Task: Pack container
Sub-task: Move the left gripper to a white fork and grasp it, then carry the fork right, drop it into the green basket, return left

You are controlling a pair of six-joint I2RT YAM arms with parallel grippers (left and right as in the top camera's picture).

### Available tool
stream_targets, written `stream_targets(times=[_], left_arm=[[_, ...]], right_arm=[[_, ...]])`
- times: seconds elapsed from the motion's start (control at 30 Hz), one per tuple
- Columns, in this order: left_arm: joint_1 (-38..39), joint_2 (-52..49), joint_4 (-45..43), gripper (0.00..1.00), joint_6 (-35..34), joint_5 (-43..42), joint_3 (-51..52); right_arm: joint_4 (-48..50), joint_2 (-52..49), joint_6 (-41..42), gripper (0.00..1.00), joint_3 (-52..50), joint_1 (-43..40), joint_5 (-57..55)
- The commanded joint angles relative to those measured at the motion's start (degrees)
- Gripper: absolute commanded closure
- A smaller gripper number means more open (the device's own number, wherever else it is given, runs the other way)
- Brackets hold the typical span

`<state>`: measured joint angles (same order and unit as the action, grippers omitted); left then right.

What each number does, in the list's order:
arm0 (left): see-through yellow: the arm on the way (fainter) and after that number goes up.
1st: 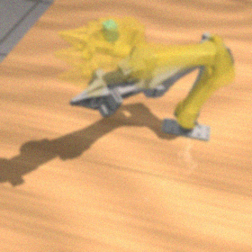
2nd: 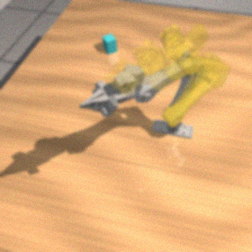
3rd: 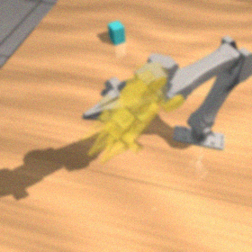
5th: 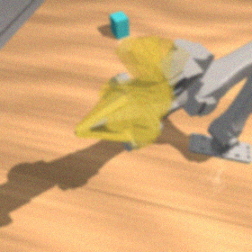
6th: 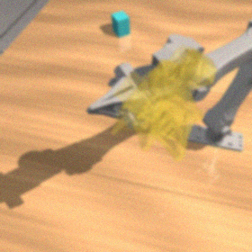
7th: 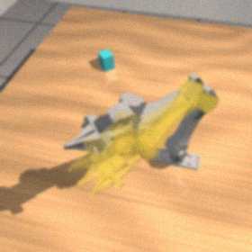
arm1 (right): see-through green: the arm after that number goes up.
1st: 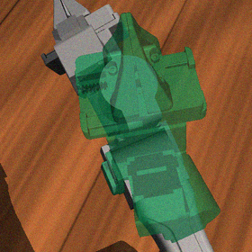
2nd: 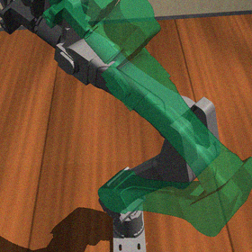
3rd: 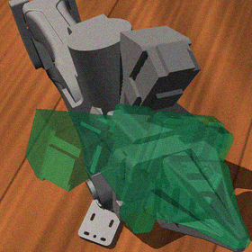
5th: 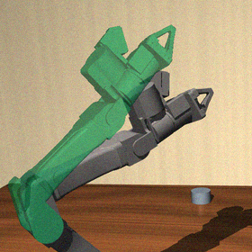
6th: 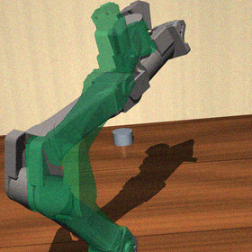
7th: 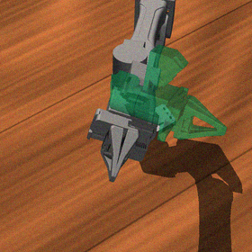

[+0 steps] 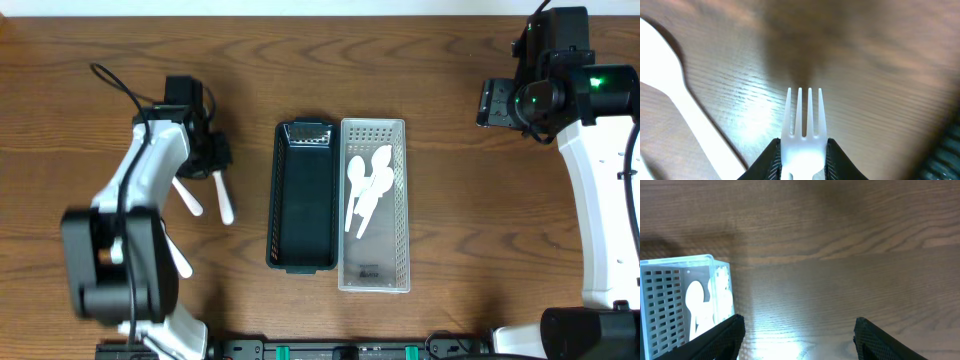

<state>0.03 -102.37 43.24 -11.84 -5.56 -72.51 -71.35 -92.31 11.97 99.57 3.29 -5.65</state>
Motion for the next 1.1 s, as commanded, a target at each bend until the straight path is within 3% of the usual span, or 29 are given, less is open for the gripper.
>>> stream_targets(times=[0.0,0.1,0.27,0.5,0.77,0.8,0.87,0.93,1.0,1.07], left_arm=[[4.3,10.3,1.7,0.93,0.1,0.2,-5.6],[10.0,16.8,2.1,0.93,0.1,0.2,-6.9],[19.0,19.3,2.3,0.93,-3.0,0.2,-6.6],[26.5,10.9,2.8,0.93,-3.7,0.2,-4.5],[29.7,0.6,3.5,0.93,-3.7,0.2,-4.5],[29.7,0.3,3.7,0.85,-3.7,0.2,-4.5],[29.6,0.3,3.9,0.46,-3.7,0.2,-4.5],[29.4,1.1,4.1,0.44,-3.5,0.2,-4.6],[29.1,2.3,4.1,0.33,-2.8,0.4,-4.9],[28.3,4.1,4.4,0.28,-2.8,1.2,-5.5]], right_arm=[[-0.1,0.0,-0.9,0.27,-0.3,-0.3,-0.2],[0.0,0.0,-0.9,0.26,-0.3,-0.3,-0.2],[0.0,0.0,-0.9,0.26,-0.3,-0.3,-0.2],[0.0,0.0,-0.9,0.26,-0.3,-0.3,-0.2],[0.0,0.0,-0.9,0.26,-0.3,-0.3,-0.1],[0.0,0.0,-0.9,0.26,-0.3,-0.3,-0.1],[-0.1,0.0,-0.9,0.26,-0.3,-0.3,-0.1],[0.0,0.0,-0.9,0.26,-0.3,-0.3,-0.1],[0.0,0.0,-0.9,0.26,-0.3,-0.3,-0.1],[0.0,0.0,-0.9,0.26,-0.3,-0.3,-0.1]])
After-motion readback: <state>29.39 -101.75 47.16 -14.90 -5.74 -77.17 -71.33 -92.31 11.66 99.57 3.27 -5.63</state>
